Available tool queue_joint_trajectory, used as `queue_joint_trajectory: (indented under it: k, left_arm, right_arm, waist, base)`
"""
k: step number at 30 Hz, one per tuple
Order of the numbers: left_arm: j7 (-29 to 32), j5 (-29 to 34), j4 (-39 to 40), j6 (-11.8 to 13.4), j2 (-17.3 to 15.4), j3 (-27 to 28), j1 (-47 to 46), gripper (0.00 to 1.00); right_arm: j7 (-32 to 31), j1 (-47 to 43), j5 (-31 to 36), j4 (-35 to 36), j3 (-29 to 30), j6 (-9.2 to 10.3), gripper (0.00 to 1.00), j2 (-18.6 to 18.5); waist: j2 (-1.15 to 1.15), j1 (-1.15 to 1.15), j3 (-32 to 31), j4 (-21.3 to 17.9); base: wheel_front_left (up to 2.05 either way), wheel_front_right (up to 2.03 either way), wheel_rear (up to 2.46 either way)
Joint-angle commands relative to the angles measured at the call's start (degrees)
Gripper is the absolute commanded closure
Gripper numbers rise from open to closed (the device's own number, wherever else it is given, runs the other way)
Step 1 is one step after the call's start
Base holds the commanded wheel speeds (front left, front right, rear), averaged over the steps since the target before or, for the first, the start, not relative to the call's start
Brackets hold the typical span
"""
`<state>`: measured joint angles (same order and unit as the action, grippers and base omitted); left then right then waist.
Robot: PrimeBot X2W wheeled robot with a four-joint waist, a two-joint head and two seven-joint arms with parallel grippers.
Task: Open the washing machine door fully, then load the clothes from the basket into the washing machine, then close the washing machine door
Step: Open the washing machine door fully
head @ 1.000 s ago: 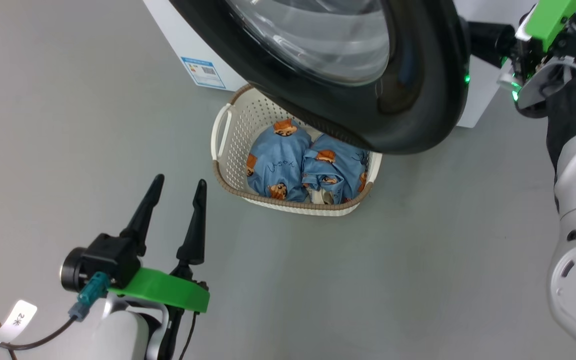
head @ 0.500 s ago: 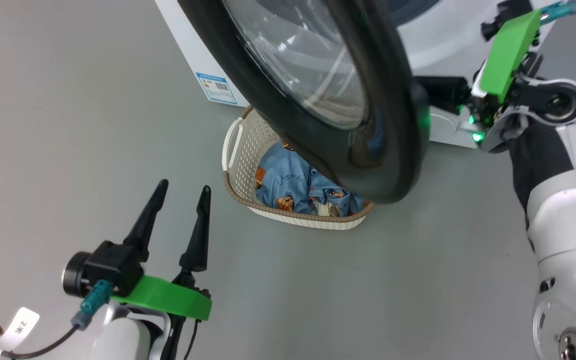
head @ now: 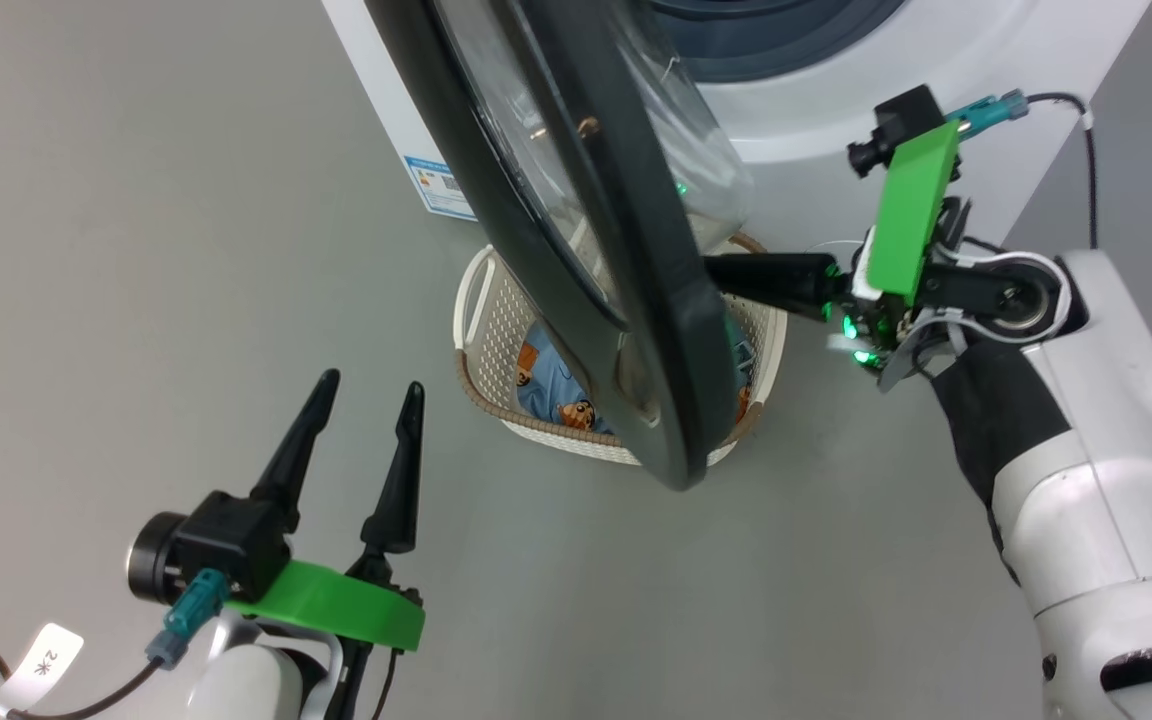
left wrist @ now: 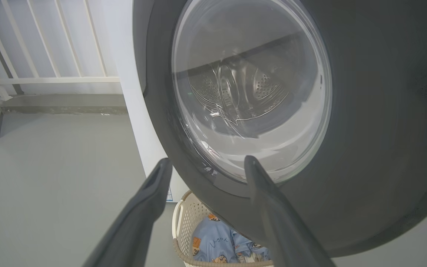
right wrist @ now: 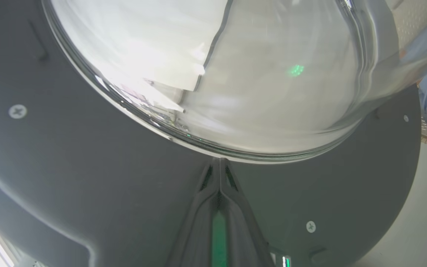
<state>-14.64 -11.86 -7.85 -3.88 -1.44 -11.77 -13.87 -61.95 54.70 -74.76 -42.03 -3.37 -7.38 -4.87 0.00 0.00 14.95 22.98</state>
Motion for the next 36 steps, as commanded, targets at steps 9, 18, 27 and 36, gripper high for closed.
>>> queue_joint_trajectory:
  k: [9, 18, 27, 36]
  left_arm:
    - [-0.4, 0.3, 1.5, 0.0, -1.4, 2.2, 0.4, 0.00]
    - [-0.4, -0.1, 1.3, 0.2, -1.4, 2.1, 0.1, 0.00]
    - [-0.4, -0.4, 1.4, 0.6, -1.4, 2.0, 0.0, 0.00]
    - [-0.4, -0.2, 1.4, 0.6, -1.4, 2.6, 0.1, 0.00]
  right_arm:
    - [2.6, -3.8, -6.5, 5.1, -9.1, -0.11, 1.00, 2.0]
    - [7.4, -4.9, -12.9, 5.6, -17.9, -0.11, 1.00, 2.0]
    - [10.4, -3.5, -16.2, 3.5, -22.9, -0.11, 1.00, 2.0]
    - [12.9, -2.2, -18.7, 1.5, -25.2, -0.11, 1.00, 2.0]
  waist:
    - [0.00, 0.00, -0.2, -0.2]
    - [0.00, 0.00, 0.1, -0.2]
    - [0.00, 0.00, 0.2, -0.1]
    - [0.00, 0.00, 0.0, -0.9]
  base:
    - [0.00, 0.00, 0.00]
    - [0.00, 0.00, 0.00]
    - [0.00, 0.00, 0.00]
    - [0.00, 0.00, 0.00]
